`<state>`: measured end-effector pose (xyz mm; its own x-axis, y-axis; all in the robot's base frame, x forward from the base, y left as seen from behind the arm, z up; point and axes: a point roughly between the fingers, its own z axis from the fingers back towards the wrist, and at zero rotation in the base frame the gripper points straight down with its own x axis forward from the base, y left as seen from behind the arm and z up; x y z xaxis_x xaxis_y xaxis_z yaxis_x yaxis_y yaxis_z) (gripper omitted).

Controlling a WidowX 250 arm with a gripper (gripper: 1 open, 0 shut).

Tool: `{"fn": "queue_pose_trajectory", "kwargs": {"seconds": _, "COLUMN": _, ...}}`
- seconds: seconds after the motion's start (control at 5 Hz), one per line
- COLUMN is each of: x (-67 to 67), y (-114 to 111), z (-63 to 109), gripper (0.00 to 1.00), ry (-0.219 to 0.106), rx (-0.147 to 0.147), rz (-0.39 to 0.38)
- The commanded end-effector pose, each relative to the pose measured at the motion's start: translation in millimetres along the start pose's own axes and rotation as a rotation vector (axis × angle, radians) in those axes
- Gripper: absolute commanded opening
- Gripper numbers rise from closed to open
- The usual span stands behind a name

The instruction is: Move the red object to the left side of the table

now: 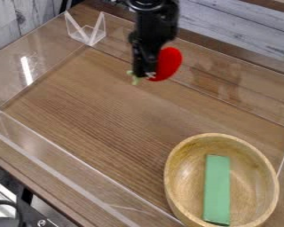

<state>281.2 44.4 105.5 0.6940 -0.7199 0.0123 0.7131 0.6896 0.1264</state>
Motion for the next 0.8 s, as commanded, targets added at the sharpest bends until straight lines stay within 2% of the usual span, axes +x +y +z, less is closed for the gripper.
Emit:
{"fn": "queue_pose_trajectory", "kwargs": {"seconds": 0.0, "x": -6.3, "y": 1, "z": 7.4, "gripper": 0.00, "ry": -0.042, "rx": 0.029, "rz": -0.044}}
{"fn": "queue_pose_trajectory", "kwargs": {"seconds": 0.4, "x": 6.8, "y": -18, "z": 11.5, "gripper": 0.00, "ry": -0.073, "rx": 0.009, "rz": -0.296}}
{"fn": "queue_pose_trajectory", "kwargs": {"seconds": 0.6, "x": 14.6, "y": -15, "z": 12.8, "gripper": 0.00, "ry": -0.075, "rx": 0.002, "rz": -0.344}}
